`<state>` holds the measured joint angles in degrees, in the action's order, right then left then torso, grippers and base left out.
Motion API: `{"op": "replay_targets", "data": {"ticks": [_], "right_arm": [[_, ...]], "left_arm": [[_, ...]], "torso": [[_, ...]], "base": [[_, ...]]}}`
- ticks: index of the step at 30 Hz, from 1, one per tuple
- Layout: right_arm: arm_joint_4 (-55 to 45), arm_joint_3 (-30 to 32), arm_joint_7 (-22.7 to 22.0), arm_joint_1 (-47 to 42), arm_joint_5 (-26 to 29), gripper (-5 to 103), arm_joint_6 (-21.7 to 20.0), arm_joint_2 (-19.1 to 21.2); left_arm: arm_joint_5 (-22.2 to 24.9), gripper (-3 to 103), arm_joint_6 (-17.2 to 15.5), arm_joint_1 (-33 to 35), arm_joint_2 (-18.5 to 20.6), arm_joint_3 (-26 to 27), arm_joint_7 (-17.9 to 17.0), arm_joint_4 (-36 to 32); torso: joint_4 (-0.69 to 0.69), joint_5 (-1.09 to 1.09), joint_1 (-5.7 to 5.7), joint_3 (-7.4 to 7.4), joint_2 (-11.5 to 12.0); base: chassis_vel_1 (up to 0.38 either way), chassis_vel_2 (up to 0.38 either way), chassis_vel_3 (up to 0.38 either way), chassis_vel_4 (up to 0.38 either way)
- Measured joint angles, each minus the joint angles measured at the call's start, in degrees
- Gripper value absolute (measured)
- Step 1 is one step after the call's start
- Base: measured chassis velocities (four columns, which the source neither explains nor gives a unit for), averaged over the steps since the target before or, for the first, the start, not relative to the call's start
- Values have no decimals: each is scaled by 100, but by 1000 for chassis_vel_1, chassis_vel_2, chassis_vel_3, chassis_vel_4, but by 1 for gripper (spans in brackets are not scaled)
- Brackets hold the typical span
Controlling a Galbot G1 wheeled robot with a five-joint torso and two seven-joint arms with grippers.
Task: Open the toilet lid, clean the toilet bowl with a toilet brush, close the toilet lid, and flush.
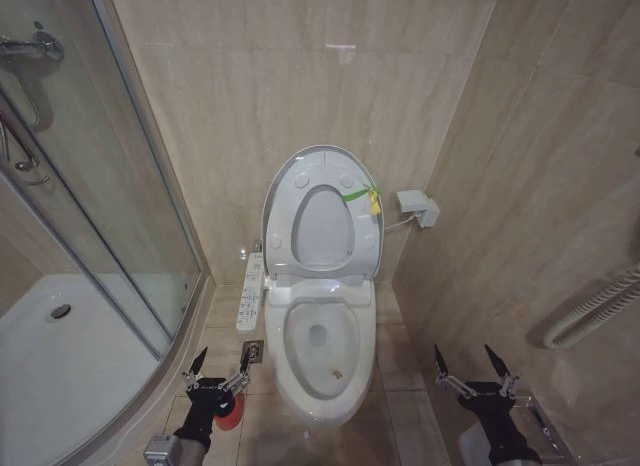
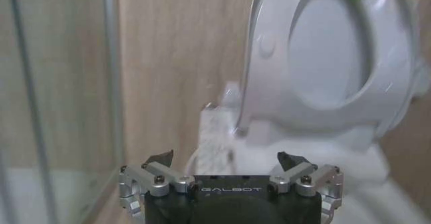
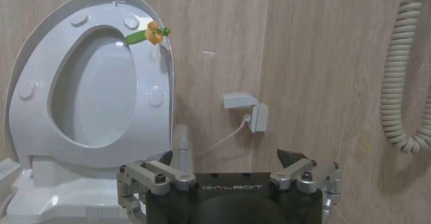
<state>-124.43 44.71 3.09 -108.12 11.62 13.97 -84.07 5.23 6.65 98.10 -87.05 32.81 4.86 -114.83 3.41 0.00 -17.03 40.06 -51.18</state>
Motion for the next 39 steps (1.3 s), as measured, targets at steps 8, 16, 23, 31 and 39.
{"op": "replay_targets", "data": {"ticks": [8,16,23,31,39], "right_arm": [[0,0,0,0,0,100,0,0],[0,0,0,0,0,100,0,0],[0,0,0,0,0,100,0,0],[0,0,0,0,0,100,0,0],[0,0,0,0,0,100,0,0]], "left_arm": [[-244,97,1167,75,-16,-26,-681,1015],[-72,99,1517,140,36,-3,-722,1444],[-2,103,1665,125,54,16,-724,1905],[223,99,2069,-97,236,247,-600,2748],[377,101,2425,-509,410,431,-230,3550]], "torso": [[-1,-4,0,0,0],[0,0,0,0,0],[0,-1,0,0,0],[0,-1,1,0,0],[0,-1,0,0,0]], "base": [[0,0,0,0],[0,0,0,0],[0,0,0,0],[0,0,0,0],[0,0,0,0]]}}
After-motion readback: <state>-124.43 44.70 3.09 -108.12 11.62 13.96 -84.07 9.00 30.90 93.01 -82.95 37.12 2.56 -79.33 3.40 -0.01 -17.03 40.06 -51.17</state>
